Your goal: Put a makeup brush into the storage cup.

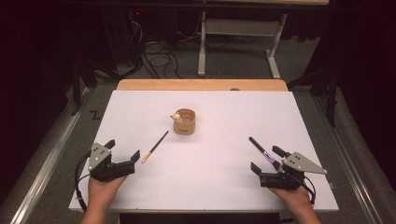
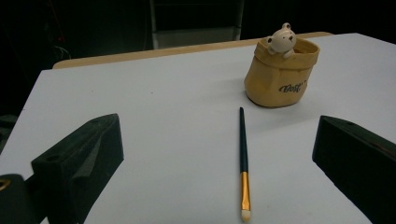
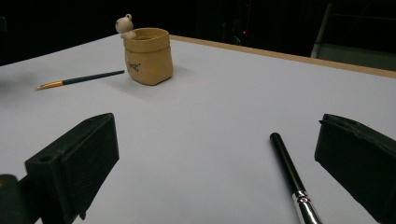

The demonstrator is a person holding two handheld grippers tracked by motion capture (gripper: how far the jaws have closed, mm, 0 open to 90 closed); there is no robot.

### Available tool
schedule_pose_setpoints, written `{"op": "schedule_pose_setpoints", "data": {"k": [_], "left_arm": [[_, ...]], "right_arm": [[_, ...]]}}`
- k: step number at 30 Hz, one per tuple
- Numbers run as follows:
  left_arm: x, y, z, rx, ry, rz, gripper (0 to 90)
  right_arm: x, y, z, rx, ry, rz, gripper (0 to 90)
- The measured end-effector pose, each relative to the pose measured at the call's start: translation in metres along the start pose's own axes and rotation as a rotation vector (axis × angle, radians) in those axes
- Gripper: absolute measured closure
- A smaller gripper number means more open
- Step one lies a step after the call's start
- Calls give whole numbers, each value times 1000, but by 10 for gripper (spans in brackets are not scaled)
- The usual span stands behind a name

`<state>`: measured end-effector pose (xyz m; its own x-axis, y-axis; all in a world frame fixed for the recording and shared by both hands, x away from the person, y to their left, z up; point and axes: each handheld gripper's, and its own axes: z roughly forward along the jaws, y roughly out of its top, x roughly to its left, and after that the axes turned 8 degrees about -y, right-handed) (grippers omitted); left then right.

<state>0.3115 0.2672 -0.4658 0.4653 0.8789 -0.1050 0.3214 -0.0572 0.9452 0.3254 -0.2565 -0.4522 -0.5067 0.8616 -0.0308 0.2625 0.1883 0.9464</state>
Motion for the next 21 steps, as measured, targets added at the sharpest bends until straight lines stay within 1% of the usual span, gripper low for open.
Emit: {"op": "schedule_pose_setpoints", "data": {"k": [2,4,6,8,10,12,13,15,17,18,20,21], "left_arm": [[0,-1,0,3,-8,-12,29],[0,-2,1,1,-11,-28,30],[-1,-3,1,6,-3,-27,33],[-2,-4,3,16,4,-25,40],[-3,-3,7,38,3,-31,50],[-4,0,12,68,0,-54,63],[-4,2,15,75,-1,-62,63],[-6,6,19,99,0,-65,71],[-8,12,24,153,-3,-59,85],[-8,14,27,181,-1,-63,87],[-9,17,31,227,-12,-78,93],[-10,18,34,249,-9,-75,99]], "right_arm": [[0,0,0,1,2,0,3],[0,-1,1,3,6,17,3],[-1,2,2,5,-1,25,3],[-5,7,2,5,-1,44,3],[-9,9,2,9,-1,25,3],[-12,9,1,10,-2,23,3],[-15,8,1,5,0,32,3],[-19,6,0,-1,4,46,3],[-21,4,-1,4,7,46,3],[-21,4,-1,3,11,50,3],[-21,3,-2,-2,10,49,3],[-20,3,-3,-3,8,47,3]]}}
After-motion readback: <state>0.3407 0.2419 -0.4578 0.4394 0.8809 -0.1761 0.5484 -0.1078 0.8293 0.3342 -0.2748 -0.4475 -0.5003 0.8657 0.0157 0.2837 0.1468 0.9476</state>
